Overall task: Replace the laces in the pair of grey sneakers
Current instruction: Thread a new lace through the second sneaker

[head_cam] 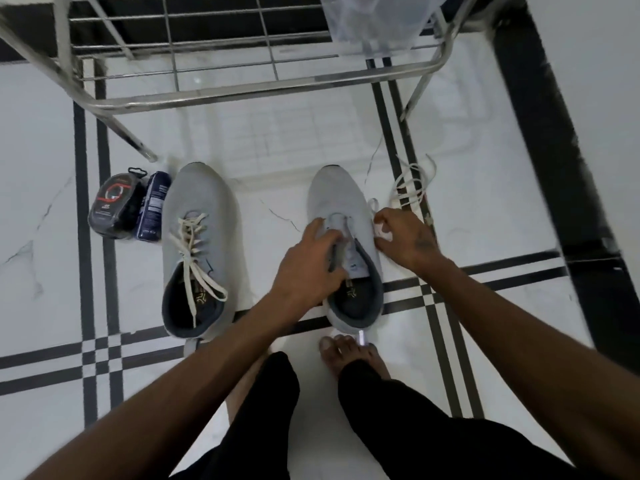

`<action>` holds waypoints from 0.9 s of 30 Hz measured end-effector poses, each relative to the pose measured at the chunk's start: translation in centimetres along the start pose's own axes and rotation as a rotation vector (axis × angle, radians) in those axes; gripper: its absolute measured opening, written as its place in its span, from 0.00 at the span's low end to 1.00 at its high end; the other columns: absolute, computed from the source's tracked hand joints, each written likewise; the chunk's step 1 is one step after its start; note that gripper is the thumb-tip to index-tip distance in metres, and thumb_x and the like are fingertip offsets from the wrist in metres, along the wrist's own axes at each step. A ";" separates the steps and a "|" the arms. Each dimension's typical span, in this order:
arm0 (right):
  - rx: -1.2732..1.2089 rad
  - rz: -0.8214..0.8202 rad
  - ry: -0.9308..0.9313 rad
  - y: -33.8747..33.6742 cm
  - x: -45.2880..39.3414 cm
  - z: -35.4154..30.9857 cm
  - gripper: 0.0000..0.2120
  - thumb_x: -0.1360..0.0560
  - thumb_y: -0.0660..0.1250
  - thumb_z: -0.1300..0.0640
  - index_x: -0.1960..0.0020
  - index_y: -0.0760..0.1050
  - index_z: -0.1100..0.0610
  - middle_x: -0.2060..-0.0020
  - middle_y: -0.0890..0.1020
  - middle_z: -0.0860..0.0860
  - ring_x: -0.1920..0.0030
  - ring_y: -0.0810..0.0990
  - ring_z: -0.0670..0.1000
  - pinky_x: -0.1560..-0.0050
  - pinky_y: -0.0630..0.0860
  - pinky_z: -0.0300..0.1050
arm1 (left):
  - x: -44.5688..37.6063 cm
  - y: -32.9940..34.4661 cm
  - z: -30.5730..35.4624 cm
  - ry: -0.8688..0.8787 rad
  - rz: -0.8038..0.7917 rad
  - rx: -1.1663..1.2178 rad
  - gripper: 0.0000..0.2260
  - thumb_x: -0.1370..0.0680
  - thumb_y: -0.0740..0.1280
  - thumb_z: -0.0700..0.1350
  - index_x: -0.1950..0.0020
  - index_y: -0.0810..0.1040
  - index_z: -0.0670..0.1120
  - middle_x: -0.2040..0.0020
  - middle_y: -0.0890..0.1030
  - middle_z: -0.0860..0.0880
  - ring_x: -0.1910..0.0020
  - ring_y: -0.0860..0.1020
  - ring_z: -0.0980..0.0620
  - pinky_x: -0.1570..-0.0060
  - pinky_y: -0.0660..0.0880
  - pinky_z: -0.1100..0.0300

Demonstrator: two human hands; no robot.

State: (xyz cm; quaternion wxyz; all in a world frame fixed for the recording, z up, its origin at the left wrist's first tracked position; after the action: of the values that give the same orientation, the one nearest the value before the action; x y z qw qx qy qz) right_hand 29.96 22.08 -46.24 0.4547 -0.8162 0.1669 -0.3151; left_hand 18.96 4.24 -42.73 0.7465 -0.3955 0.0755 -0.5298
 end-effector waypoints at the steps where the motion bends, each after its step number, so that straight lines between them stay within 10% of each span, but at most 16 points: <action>1: 0.032 -0.024 -0.010 0.2 0.1 0.0 0.13 0.25 0.72 0.52 0.43 0.76 0.55 0.52 0.79 0.51 0.50 0.75 0.51 0.51 0.74 0.48 | 0.0 -0.6 -0.4 -0.009 0.017 -0.020 0.22 0.28 0.72 0.47 0.35 0.74 0.52 0.24 0.62 0.47 0.39 0.77 0.41 0.48 0.71 0.59; 8: 0.142 -0.119 0.008 0.9 2.6 -0.7 0.11 0.19 0.58 0.57 0.54 0.78 0.57 0.58 0.83 0.51 0.57 0.79 0.51 0.58 0.73 0.43 | 1.2 -4.0 -3.3 -0.088 0.021 -0.187 0.21 0.24 0.68 0.45 0.31 0.72 0.51 0.24 0.64 0.46 0.38 0.76 0.40 0.43 0.75 0.50; 12: 0.136 -0.277 0.008 -0.6 3.8 -0.9 0.09 0.21 0.61 0.53 0.52 0.80 0.53 0.52 0.83 0.48 0.51 0.81 0.52 0.46 0.78 0.49 | 2.2 -4.3 -3.5 -0.055 0.024 -0.193 0.27 0.26 0.70 0.49 0.27 0.70 0.50 0.25 0.65 0.45 0.38 0.76 0.42 0.44 0.75 0.50; 20: 0.038 0.177 0.035 -3.4 -5.2 1.8 0.19 0.20 0.65 0.51 0.32 0.75 0.57 0.37 0.76 0.57 0.34 0.72 0.58 0.38 0.69 0.49 | 0.5 -5.2 -0.1 0.010 0.144 -0.157 0.19 0.22 0.67 0.49 0.31 0.74 0.50 0.30 0.71 0.49 0.32 0.70 0.47 0.38 0.71 0.54; 27: 0.222 0.322 0.057 -2.5 -8.6 1.7 0.05 0.18 0.62 0.56 0.50 0.76 0.54 0.51 0.81 0.54 0.46 0.77 0.59 0.48 0.70 0.50 | -0.4 -5.7 0.3 0.019 0.197 -0.195 0.08 0.22 0.68 0.43 0.45 0.83 0.48 0.50 0.81 0.51 0.49 0.75 0.50 0.50 0.71 0.59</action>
State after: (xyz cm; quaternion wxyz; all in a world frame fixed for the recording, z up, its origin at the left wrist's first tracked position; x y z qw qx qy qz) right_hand 24.59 29.28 -47.94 0.5814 -0.7145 0.2725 -0.2777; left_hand 14.83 4.00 -38.83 0.7523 -0.4518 0.1720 -0.4476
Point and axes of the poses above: each hand's wrist, its own x-axis away from the middle knuckle, its own y-axis out of the palm, z = x × y, the point moved 4 cm from there along -x, towards the middle knuckle
